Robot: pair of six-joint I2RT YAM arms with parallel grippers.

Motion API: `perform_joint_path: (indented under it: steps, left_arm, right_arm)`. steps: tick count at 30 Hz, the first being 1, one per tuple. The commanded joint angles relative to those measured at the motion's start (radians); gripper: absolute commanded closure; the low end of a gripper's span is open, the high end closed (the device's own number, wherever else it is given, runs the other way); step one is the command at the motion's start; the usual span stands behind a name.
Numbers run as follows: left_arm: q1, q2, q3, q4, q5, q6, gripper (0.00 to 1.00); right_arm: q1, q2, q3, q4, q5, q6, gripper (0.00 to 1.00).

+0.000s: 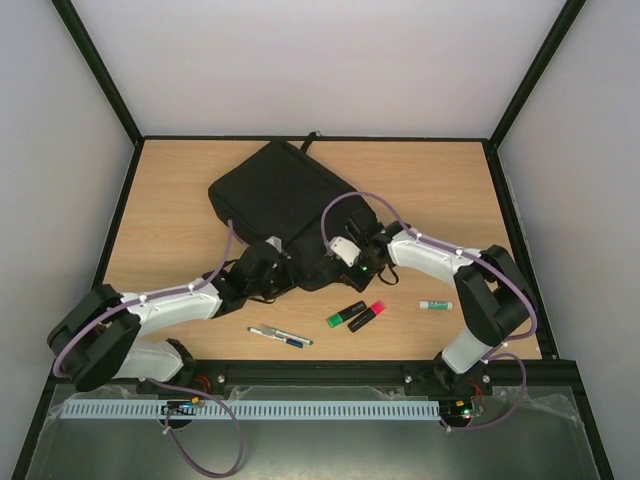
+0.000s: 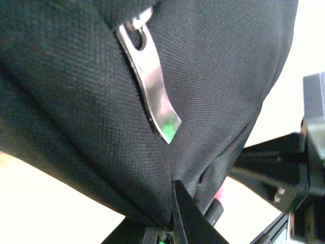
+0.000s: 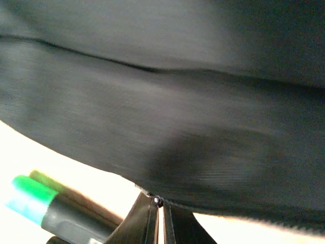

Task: Pack the student bag
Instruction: Zip the student bag at the center of the board.

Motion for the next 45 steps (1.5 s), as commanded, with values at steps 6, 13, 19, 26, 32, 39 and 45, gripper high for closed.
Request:
perform_joint_path:
  steps: [6,13,19,26,32,39,45]
  left_arm:
    - [0.004,-0.122,-0.005,-0.190,-0.018,0.098,0.98]
    - [0.034,-0.217,-0.043,-0.274,-0.007,0.131,0.98]
    - [0.049,-0.265,-0.060,-0.317,0.008,0.147,0.98]
    - [0.070,-0.300,-0.075,-0.355,0.008,0.170,0.98]
    - [0.077,-0.235,-0.059,-0.250,0.022,0.153,0.98]
    - [0.077,-0.087,0.048,-0.226,0.022,0.228,0.98]
    - [0.102,-0.104,0.053,-0.292,-0.009,0.280,0.98]
  right_arm:
    - [-0.137,0.040,0.039,-0.110,0.067,-0.065,0.99]
    - [-0.219,0.080,0.045,-0.090,0.098,-0.095,0.99]
    - [-0.269,0.136,0.086,-0.083,0.134,-0.124,0.99]
    - [-0.271,0.142,0.114,-0.082,0.093,-0.120,0.99]
    - [-0.240,0.054,0.144,-0.145,-0.008,-0.041,0.99]
    - [-0.179,0.062,0.248,-0.334,0.118,-0.024,0.99]
    - [-0.256,0.102,0.255,-0.353,0.256,-0.075,0.99]
